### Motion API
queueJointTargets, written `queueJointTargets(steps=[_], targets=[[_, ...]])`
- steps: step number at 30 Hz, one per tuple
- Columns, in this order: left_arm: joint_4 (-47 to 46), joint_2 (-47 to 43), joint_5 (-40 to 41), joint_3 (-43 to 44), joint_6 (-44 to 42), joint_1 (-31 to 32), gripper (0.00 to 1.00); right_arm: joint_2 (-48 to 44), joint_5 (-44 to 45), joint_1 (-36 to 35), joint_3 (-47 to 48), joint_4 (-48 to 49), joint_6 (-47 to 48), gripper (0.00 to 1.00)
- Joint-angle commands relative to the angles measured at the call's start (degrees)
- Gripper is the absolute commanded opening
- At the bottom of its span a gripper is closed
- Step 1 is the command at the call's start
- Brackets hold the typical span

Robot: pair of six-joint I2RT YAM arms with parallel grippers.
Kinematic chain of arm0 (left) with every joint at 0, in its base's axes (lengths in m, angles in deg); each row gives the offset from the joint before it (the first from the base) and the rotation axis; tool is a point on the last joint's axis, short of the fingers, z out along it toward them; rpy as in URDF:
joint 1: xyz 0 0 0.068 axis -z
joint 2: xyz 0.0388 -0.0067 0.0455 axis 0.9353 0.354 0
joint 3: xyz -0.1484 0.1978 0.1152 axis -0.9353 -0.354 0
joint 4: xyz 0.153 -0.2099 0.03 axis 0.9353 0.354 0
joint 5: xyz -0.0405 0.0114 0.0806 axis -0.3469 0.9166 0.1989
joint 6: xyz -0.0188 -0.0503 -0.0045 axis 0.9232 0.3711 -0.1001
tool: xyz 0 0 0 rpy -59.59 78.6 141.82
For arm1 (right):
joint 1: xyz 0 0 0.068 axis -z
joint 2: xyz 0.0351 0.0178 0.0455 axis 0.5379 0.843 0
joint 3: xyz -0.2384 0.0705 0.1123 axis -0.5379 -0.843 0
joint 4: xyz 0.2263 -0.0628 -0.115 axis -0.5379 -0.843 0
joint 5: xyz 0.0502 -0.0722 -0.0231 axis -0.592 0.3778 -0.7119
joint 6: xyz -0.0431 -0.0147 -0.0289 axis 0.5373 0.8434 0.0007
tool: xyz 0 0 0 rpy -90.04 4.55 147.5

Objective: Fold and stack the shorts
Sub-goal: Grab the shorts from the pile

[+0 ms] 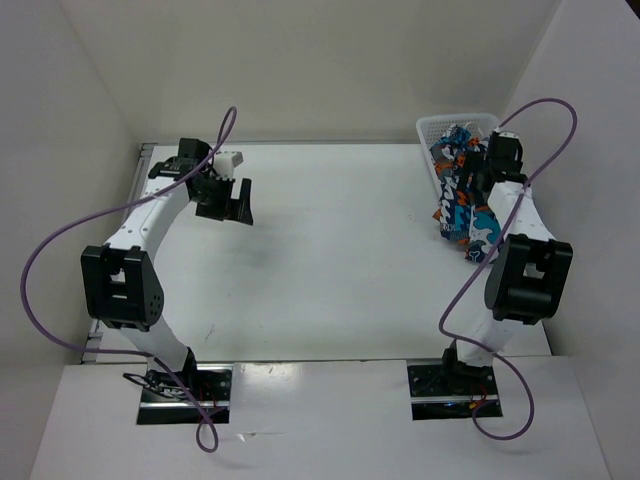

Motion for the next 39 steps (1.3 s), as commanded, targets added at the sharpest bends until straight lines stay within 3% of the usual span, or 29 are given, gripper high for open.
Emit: queueJointTargets(steps=[1, 6, 11, 14, 15, 19, 21, 26, 30, 39], targets=[[1.17, 0.65, -3.51, 2.5, -0.21, -0.19, 1.0, 1.18, 2.41, -0.14, -0.98, 0.56, -2.15, 0.88], [2.23, 0.65, -5.36, 3.11, -0.21, -0.19, 1.0, 3.03, 4.44, -0.14, -2.22, 0.56, -2.15, 0.64], [2.76, 0.65, -5.89, 3.11, -0.21, -0.19, 1.0, 3.03, 2.15, -0.14, -2.83, -0.05, -2.68, 0.52], [2.76, 0.65, -7.02, 3.11, -0.21, -0.19, 1.0, 3.03, 1.54, -0.14, -2.83, -0.05, -3.2, 0.39], [2.76, 0.65, -7.03, 3.11, -0.21, -0.19, 1.0, 3.03, -0.03, -0.14, -2.83, -0.57, -3.2, 0.3], [2.76, 0.65, -7.64, 3.11, -0.21, -0.19, 1.0, 1.98, -3.2, -0.14, -2.22, -1.11, -2.59, 0.09], [2.76, 0.65, -7.64, 3.11, -0.21, -0.19, 1.0, 0.93, -3.21, -0.14, -0.29, -0.4, -1.89, 0.02], [2.76, 0.13, -7.64, 2.59, -0.21, -0.19, 1.0, -0.39, 2.58, -0.14, 4.45, 2.41, 0.66, 0.0], [2.76, -0.4, -7.64, 2.59, -0.21, -0.19, 1.0, -1.72, 2.42, -0.14, 9.72, 4.95, 1.37, 0.0], [2.76, -0.93, -8.17, 4.17, -0.21, -0.19, 1.0, -10.5, 0.57, -7.43, 4.48, 6.54, 7.59, 0.0]])
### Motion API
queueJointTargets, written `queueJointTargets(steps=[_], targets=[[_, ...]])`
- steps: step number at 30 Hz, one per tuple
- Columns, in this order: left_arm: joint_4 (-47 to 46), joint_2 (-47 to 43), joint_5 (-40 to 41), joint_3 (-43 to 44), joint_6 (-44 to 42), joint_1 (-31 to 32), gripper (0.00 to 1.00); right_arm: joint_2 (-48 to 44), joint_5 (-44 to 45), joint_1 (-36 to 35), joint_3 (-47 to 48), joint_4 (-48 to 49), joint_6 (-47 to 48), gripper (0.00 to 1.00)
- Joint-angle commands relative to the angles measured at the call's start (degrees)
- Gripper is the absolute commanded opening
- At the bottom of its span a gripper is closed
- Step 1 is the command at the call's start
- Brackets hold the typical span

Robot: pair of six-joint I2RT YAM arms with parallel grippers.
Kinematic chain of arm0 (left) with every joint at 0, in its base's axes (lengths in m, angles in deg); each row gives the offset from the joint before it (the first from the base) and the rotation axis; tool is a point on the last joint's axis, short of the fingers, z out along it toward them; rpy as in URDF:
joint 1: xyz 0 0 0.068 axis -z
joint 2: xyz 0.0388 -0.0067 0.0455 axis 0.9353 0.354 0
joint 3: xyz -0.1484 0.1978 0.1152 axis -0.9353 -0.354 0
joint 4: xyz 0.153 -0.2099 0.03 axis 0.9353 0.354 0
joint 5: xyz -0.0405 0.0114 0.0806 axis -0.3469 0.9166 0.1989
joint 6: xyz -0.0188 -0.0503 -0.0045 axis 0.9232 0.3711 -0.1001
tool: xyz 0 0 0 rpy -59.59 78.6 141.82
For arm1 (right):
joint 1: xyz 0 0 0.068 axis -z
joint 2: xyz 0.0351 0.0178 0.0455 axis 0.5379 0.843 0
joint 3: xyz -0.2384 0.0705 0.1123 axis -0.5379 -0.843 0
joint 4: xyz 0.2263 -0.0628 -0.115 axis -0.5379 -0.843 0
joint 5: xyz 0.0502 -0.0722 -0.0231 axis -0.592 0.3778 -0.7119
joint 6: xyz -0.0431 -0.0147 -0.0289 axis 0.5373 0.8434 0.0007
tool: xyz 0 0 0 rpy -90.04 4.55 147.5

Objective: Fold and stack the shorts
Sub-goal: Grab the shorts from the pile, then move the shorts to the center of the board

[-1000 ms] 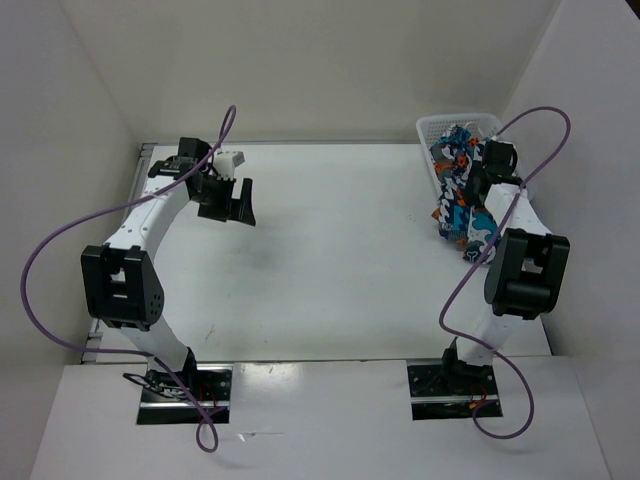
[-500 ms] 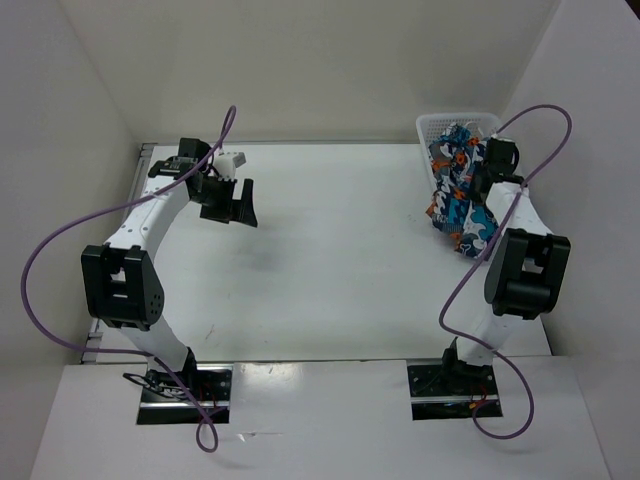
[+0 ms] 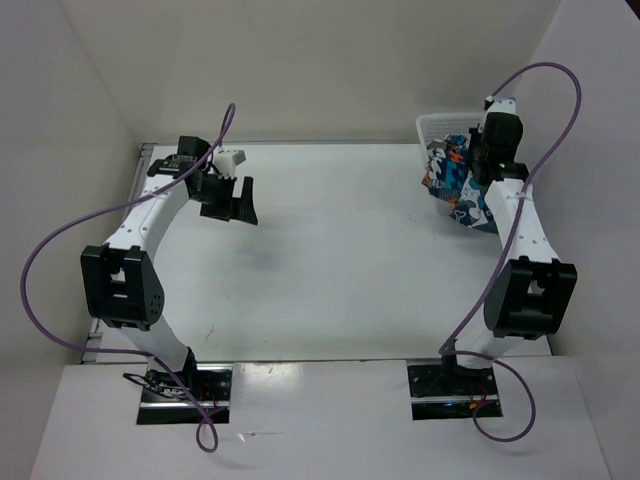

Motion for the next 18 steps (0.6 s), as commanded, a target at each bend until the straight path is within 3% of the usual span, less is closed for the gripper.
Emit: queueJointTargets(steps=[1, 4, 9, 18], targets=[[0.16, -1.28, -2.14, 2.46, -0.21, -0.19, 1.0, -5.67, 0.11, -3.5, -2.7, 3.79, 4.11, 0.0], [0.16, -2.5, -2.75, 2.46, -0.21, -0.19, 1.0, -9.8, 0.64, -7.45, -7.45, 4.4, 5.61, 0.0], [0.16, -3.12, -3.89, 2.46, -0.21, -0.19, 1.0, -14.55, 0.64, -16.07, -4.05, 2.39, 3.43, 0.0], [-1.69, -5.84, -4.51, 3.61, -0.21, -0.19, 1.0, -7.45, 2.56, -18.27, 22.73, 0.79, -1.6, 0.0]])
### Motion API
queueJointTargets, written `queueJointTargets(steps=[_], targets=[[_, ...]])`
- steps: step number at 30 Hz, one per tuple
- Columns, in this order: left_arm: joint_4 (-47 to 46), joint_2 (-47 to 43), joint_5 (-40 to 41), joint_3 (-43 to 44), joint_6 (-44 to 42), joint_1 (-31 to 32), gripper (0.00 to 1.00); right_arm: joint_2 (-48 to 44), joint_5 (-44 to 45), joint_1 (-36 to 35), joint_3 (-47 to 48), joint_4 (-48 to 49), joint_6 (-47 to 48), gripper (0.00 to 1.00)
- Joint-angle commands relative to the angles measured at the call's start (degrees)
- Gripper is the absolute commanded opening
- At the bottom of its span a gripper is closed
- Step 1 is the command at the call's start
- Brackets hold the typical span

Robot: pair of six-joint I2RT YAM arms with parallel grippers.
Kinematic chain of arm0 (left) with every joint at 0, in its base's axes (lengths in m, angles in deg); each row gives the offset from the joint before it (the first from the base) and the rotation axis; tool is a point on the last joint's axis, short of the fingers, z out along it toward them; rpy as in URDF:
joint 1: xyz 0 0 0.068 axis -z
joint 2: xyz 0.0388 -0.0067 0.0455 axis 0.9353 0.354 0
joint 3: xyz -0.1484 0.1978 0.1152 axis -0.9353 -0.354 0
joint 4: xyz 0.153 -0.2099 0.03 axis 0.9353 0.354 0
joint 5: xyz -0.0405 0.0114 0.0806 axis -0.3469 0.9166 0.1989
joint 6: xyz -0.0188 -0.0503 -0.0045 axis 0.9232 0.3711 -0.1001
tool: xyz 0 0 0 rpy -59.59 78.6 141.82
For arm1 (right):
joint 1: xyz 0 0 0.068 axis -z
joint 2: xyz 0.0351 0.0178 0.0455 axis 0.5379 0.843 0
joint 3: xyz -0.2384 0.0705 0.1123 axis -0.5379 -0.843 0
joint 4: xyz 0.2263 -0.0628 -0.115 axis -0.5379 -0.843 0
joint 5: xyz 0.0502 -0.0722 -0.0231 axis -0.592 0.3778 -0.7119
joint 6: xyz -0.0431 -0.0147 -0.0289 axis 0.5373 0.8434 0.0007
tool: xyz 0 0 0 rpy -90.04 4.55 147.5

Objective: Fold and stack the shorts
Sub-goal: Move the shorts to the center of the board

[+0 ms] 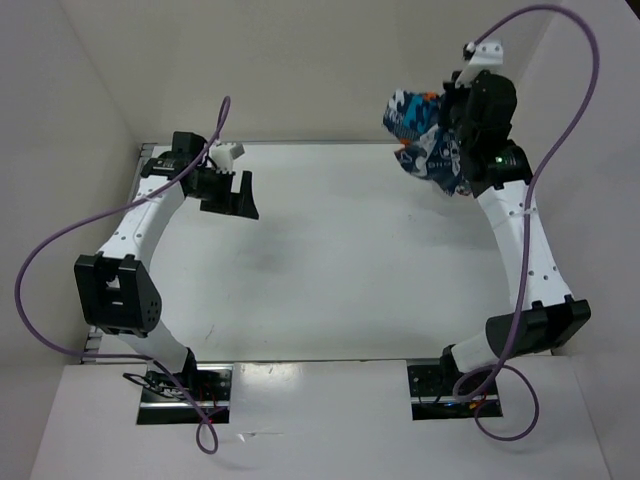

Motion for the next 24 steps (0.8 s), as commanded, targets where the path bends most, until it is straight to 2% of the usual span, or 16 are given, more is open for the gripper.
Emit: queueJointTargets(steps=[1, 5, 6, 10, 13, 18, 21, 22, 23, 24], targets=[[-1.36, -3.6, -2.06, 3.08, -0.23, -0.19, 1.0, 2.44, 2.57, -2.05, 13.04, 5.34, -0.92, 0.0], [-1.36, -6.66, -0.66, 3.08, -0.23, -0.19, 1.0, 6.83, 4.51, -3.91, 25.68, 10.88, -1.08, 0.0], [-1.36, -7.19, 0.04, 3.08, -0.23, -0.19, 1.0, 8.06, 4.51, -4.43, 32.76, 10.89, -2.13, 0.0], [-1.97, -9.92, 3.28, 2.56, -0.23, -0.19, 1.0, 14.56, -3.98, -5.83, 46.44, 8.43, -6.8, 0.0], [-1.98, -10.72, 5.22, 5.01, -0.23, -2.12, 1.0, 15.28, -9.71, -9.26, 47.34, 7.02, -8.21, 0.0], [-3.29, -11.86, 10.23, 8.61, -0.23, -5.01, 1.0, 15.28, -7.19, -18.04, 34.09, 6.49, -7.68, 0.0], [-3.82, -12.38, 13.84, 7.75, -0.23, -6.33, 1.0, 16.76, -5.86, -23.75, 26.61, 7.02, -8.91, 0.13], [-4.35, -12.39, 14.54, 7.74, -0.23, -7.12, 1.0, 18.08, -4.82, -26.81, 25.03, 5.71, -9.52, 0.22], [-4.35, -12.91, 15.16, 6.79, -0.23, -7.13, 1.0, 18.79, -4.2, -28.32, 21.62, 5.09, -10.05, 0.57], [-5.05, -12.91, 16.81, 5.64, -0.23, -8.09, 1.0, 19.49, -4.97, -29.73, 19.93, 4.3, -10.84, 0.73]])
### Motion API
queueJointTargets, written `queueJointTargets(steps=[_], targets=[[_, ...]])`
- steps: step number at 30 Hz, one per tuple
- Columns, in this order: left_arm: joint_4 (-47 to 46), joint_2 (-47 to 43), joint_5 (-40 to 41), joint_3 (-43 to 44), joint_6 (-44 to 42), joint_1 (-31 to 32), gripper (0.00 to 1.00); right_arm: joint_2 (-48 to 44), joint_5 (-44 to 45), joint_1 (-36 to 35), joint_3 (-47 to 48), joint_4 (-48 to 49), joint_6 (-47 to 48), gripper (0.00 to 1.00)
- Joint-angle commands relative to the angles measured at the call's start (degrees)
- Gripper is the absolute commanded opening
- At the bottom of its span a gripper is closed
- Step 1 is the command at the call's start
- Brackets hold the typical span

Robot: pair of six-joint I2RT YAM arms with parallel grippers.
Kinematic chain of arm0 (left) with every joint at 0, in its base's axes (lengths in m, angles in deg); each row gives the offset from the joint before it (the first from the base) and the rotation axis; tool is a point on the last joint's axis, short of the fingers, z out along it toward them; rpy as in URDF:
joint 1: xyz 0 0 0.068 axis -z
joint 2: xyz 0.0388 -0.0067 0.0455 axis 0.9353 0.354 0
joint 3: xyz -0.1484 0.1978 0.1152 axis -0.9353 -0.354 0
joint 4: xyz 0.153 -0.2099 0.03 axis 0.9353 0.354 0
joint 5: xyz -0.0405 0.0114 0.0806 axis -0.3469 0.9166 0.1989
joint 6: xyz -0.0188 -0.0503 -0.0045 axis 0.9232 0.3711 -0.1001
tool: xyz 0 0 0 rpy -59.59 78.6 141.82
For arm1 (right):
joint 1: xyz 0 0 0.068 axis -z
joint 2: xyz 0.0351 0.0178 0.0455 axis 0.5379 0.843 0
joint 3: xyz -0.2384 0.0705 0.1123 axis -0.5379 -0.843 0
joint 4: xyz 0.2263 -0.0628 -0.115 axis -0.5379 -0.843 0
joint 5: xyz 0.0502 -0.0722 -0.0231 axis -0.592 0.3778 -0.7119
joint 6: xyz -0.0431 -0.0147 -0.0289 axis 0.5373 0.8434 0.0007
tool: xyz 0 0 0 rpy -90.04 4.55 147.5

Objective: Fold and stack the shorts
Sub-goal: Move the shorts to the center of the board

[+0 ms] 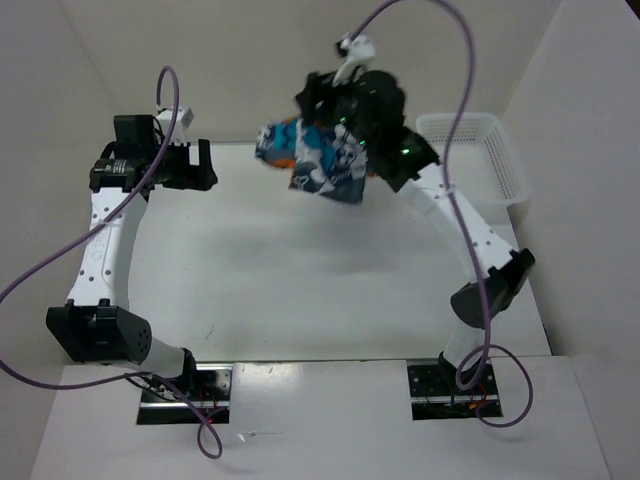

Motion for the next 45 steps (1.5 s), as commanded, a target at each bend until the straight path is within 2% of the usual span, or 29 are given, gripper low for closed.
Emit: queueJointTargets(steps=[1, 2, 3, 5, 7, 9, 10, 12, 15, 18, 21, 23, 26, 29, 32, 33, 36, 38, 40, 45], targets=[[-2.8, -1.85, 5.22, -1.45, -0.19, -1.89, 1.0, 3.28, -1.54, -6.83, -8.0, -4.29, -1.93, 0.86], [-2.81, -1.85, 6.27, -2.06, -0.19, -2.76, 1.0, 3.89, -3.91, -7.72, -9.69, -4.92, -1.93, 0.95], [-3.33, -1.85, 8.63, -2.68, -0.19, -2.77, 1.0, 4.51, -8.28, -8.43, -11.27, -4.92, -1.93, 1.0], [-3.85, -1.85, 10.5, -3.74, -0.19, -3.3, 1.0, 4.51, -10.52, -8.96, -15.23, -5.54, -2.72, 1.0], [-3.86, -1.24, 9.89, -4.44, -0.19, -3.3, 1.0, 4.51, -7.99, -8.96, -16.47, -5.54, -2.81, 1.0], [-2.03, 1.13, 6.92, -4.44, -0.19, -3.3, 1.0, 4.51, -4.39, -5.29, -17.26, -5.01, -3.33, 1.0], [-1.49, 2.01, 3.42, -4.44, -0.19, -2.78, 1.0, 5.21, -2.46, -3.27, -17.26, -5.01, -5.77, 0.98], [-0.96, 4.9, 1.46, -4.44, -0.19, -0.85, 1.0, 8.18, -2.44, 3.58, -15.69, -5.71, -8.25, 0.92], [-0.44, 9.3, -0.3, -4.44, -0.19, 2.13, 1.0, 15.11, 0.54, 8.6, -11.3, -7.29, -7.57, 0.85], [0.8, 12.64, -1.71, -5.4, -0.19, 5.91, 1.0, 23.63, 4.24, 9.84, -2.62, -10.09, -3.17, 0.84], [1.5, 14.66, 1.35, -9.09, -0.19, 8.56, 1.0, 29.81, 4.94, 11.59, 5.2, -13.08, -3.16, 0.84], [2.02, 16.69, 1.98, -10.67, -0.19, 8.57, 1.0, 35.61, 4.24, 12.39, 9.26, -13.62, -2.55, 0.84], [4.39, 18.27, -1.43, -13.05, -0.19, 8.57, 1.0, 42.64, 4.77, 13.01, 18.22, -16.16, -3.07, 0.84], [5.1, 18.98, -0.06, -15.24, -0.19, 8.57, 1.0, 49.3, 4.25, 13.01, 27.98, -19.59, -3.68, 0.84], [3.96, 19.5, 2.67, -15.87, -0.19, 7.96, 1.0, 57.4, 3.71, 13.01, 39.66, -24.51, -4.3, 0.84], [3.96, 19.5, 2.68, -15.87, -0.19, 7.25, 1.0, 59.51, 3.71, 13.01, 46.04, -26.0, -5.09, 0.84], [3.96, 20.91, 1.28, -17.0, -0.19, 6.72, 1.0, 66.81, 2.84, 13.01, 56.69, -33.03, -5.8, 0.84], [4.58, 22.31, 0.05, -18.15, -0.19, 6.72, 1.0, 68.49, 2.22, 13.01, 58.76, -37.07, -6.32, 0.84], [5.1, 23.11, -2.76, -18.93, -0.19, 6.72, 1.0, 68.5, 2.22, 13.01, 58.76, -37.62, -4.23, 0.79], [5.1, 23.11, -5.76, -18.94, -0.19, 6.72, 0.98, 66.57, 0.82, 12.49, 60.17, -39.98, -4.21, 0.78]])
